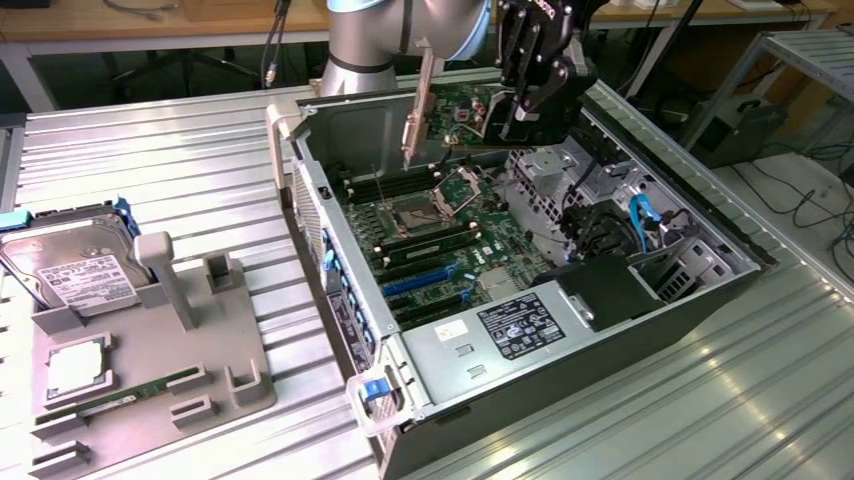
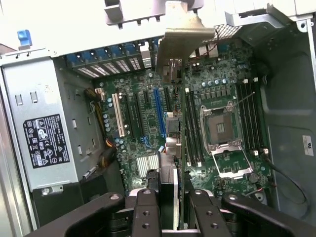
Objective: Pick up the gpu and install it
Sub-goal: 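Insert the gpu into the slot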
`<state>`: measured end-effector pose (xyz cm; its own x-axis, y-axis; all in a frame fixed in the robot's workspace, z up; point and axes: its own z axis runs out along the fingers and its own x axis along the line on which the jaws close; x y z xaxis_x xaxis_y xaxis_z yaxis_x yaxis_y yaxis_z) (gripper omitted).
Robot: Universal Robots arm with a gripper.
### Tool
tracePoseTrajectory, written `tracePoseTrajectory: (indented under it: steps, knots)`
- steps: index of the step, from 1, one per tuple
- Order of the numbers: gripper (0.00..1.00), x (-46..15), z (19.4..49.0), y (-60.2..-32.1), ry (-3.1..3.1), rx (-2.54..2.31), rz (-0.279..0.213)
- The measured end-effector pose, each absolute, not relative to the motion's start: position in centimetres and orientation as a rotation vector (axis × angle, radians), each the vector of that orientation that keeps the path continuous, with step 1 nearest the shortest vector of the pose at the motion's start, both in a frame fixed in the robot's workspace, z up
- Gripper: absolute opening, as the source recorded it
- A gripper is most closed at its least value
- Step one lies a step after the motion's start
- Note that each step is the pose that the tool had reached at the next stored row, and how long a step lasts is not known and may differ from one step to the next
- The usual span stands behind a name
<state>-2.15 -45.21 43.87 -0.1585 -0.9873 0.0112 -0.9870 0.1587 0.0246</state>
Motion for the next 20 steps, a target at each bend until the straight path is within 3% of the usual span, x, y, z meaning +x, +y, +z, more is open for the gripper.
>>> tracePoseTrajectory:
  steps: [20]
  knots:
    - [0.28, -2.15, 43.87, -45.21, -2.192, 2.215, -0.015]
